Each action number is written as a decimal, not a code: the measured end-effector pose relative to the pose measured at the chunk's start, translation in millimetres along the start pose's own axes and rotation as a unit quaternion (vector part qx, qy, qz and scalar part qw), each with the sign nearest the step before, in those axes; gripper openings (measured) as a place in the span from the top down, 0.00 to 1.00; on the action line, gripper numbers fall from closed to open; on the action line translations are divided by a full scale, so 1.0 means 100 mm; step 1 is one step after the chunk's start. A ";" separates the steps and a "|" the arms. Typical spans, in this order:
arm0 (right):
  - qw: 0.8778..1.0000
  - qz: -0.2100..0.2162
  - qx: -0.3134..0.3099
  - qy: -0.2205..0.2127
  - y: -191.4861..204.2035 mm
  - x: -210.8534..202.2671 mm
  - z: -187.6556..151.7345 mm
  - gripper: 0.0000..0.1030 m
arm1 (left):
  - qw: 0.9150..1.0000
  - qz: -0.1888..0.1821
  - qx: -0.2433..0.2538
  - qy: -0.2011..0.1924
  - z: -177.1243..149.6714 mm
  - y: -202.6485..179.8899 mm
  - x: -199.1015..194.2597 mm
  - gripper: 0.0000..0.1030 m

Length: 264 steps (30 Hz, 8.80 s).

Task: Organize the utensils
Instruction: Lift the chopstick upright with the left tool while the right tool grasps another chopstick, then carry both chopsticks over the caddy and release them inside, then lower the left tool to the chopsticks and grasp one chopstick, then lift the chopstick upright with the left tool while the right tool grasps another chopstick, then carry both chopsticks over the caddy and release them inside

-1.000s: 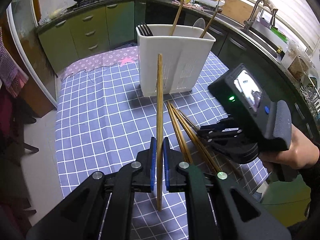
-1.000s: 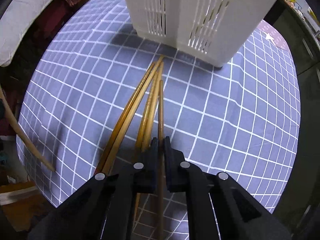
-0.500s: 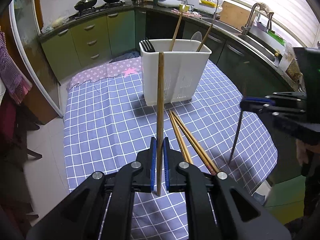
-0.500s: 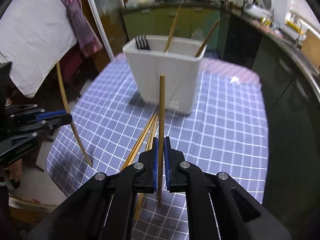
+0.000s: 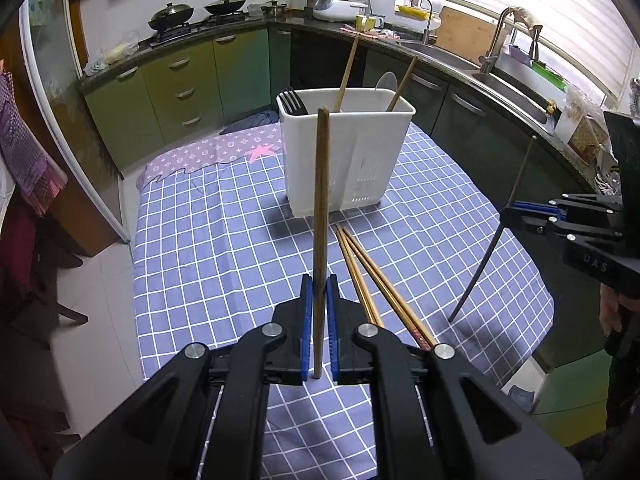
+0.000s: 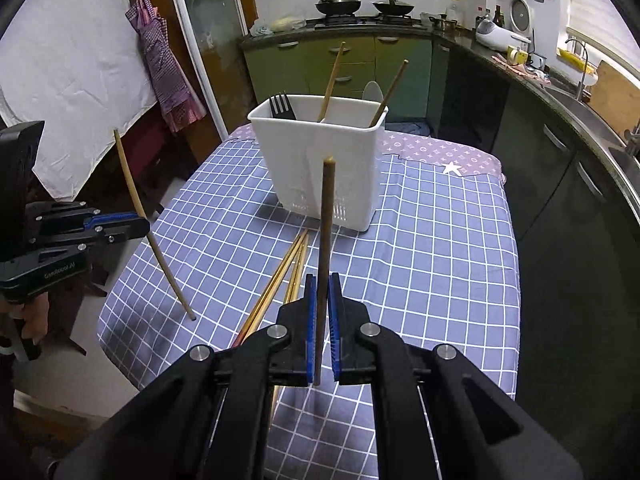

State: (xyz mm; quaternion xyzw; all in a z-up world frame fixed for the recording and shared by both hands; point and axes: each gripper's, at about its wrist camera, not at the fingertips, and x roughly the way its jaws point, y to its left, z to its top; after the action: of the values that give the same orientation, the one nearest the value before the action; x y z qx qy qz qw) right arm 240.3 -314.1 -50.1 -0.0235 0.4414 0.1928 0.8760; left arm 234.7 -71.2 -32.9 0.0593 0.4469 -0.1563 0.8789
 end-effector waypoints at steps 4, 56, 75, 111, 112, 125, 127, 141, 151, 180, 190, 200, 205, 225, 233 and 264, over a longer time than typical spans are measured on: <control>1.000 0.004 0.002 0.001 0.00 0.00 -0.01 0.94 | 1.000 -0.001 0.001 -0.001 0.01 0.00 -0.02 0.93; 0.984 0.017 0.084 -0.156 -0.39 -0.53 1.84 0.93 | 0.995 0.018 -0.030 -0.096 1.00 0.09 0.01 0.75; 0.992 0.032 0.032 -0.115 -0.19 -0.42 1.14 0.82 | 0.991 -0.039 -0.030 0.127 0.29 -0.18 0.84 0.75; 0.996 0.019 0.024 0.080 -0.43 0.63 -0.05 0.73 | 0.964 0.037 -0.036 0.261 0.06 -0.47 1.95 0.89; 0.996 0.019 0.023 0.081 -0.42 0.64 -0.05 0.73 | 0.964 0.035 -0.035 0.260 0.06 -0.51 1.95 0.91; 0.993 0.023 0.005 0.118 -0.32 0.83 -0.06 0.72 | 0.975 0.004 -0.047 0.219 0.00 -0.17 1.58 0.94; 0.991 0.027 0.000 0.128 -0.26 0.92 -0.05 0.72 | 0.980 0.003 -0.040 0.195 0.02 -0.15 1.42 0.94; 0.977 0.020 -0.034 0.211 0.15 1.65 0.10 0.84 | 0.998 0.000 -0.016 0.064 0.07 -0.06 0.40 0.94; 0.973 0.008 -0.044 0.227 0.28 1.82 0.13 0.86 | 1.000 0.002 -0.011 0.024 -0.06 0.00 0.09 0.94; 0.998 0.024 -0.032 0.044 0.44 0.60 0.30 0.93 | 1.000 0.001 -0.010 0.017 -0.10 0.02 0.02 0.94; 0.999 0.015 -0.030 0.004 0.21 0.06 -0.01 0.93 | 1.000 0.003 -0.001 0.005 -0.06 -0.02 -0.06 0.94; 0.999 0.018 -0.030 0.001 0.20 -0.01 -0.06 0.93 | 1.000 -0.007 0.002 -0.004 0.07 -0.07 -0.18 0.94; 0.999 0.020 -0.027 0.001 0.17 -0.01 -0.08 0.93 | 1.000 -0.016 0.002 -0.025 0.40 -0.09 -0.35 0.94; 0.999 0.035 -0.014 -0.006 0.04 -0.03 -0.09 0.93 | 0.990 0.026 -0.010 -0.141 1.81 -0.19 0.10 0.94; 0.999 0.033 -0.008 -0.033 -0.02 -0.22 0.12 0.93 | 0.997 0.022 -0.027 -0.063 1.60 -0.03 0.54 0.81; 0.995 -0.017 0.037 -0.091 -0.09 0.29 1.57 0.83 | 0.997 -0.005 -0.023 0.077 0.29 0.14 0.21 0.68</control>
State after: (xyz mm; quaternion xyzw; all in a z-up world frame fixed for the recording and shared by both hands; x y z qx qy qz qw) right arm 379.3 -279.7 21.7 0.0190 0.3659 0.1631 0.9160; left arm 272.8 -69.7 -32.9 0.0481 0.5173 -0.1454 0.8420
